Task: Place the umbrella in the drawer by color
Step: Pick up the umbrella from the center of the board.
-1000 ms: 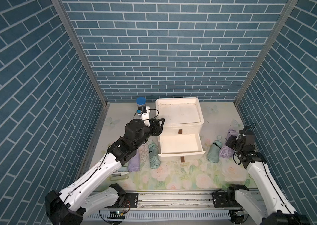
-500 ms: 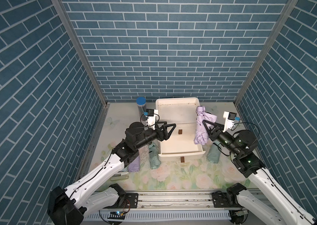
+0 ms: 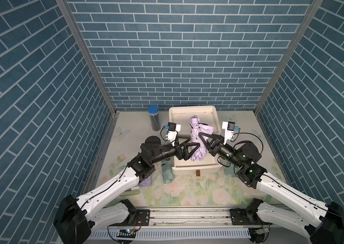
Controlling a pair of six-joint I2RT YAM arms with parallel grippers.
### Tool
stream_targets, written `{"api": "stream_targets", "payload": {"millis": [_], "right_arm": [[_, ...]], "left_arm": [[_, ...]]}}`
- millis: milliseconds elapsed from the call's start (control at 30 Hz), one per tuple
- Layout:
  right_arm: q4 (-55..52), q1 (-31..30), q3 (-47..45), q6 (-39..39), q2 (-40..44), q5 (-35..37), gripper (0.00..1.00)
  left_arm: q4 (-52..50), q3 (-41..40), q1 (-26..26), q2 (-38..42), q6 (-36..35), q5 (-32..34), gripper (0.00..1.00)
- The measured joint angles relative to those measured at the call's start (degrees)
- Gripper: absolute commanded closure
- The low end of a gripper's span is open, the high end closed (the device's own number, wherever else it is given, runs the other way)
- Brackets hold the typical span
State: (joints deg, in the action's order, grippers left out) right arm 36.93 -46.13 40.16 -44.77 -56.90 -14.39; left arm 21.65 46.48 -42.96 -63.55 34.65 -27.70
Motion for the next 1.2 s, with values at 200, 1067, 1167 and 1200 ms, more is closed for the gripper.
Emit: {"api": "stream_targets", "payload": {"millis": [200,1067,1167,1200], "right_arm": [[0.48,-1.36,0.0,0.04,-1.73,2.86,1.0],[-53.7,-0.2,28.48,5.05,-6.49,10.49,0.08],[-56.19,-0.15,28.83,4.61,-6.82,10.05,0.21],[-56.85,-0.09,28.83,4.33,-6.84,10.05,0.24]], "left_arm": [[-2.08,1.75,-0.83,-1.22,-1.73,-0.48,0.6],[-35.04,13.2,-19.12,-6.34,-32.68,45.59,0.98],[-35.6,13.2,-19.89,-6.21,-34.51,48.06,1.0],[-35.6,13.2,-20.11,-6.16,-34.99,48.52,1.0]]}}
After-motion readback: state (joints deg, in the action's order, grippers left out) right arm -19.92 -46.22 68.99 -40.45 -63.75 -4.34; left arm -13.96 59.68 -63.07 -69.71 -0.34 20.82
